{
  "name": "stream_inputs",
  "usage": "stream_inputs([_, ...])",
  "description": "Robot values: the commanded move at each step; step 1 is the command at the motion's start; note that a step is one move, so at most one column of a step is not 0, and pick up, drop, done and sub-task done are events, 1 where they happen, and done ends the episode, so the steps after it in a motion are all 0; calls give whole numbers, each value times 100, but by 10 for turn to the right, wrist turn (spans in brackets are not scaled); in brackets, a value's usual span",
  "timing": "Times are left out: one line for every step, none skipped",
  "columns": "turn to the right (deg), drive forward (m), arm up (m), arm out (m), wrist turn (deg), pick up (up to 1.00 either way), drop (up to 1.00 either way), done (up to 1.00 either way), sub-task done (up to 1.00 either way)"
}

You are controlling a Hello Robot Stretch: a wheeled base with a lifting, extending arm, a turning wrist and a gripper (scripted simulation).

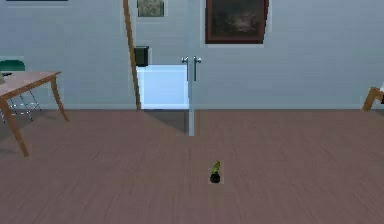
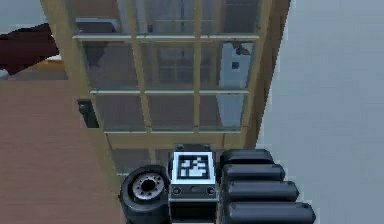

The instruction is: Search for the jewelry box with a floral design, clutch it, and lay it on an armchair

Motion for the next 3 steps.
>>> stream_inputs([0, 5, 0, 0, 0, 0, 0, 0, 0])
stream_inputs([300, 0, 0, 0, 0, 0, 0, 0, 0])
stream_inputs([0, 80, 0, 0, 0, 0, 0, 0, 0])
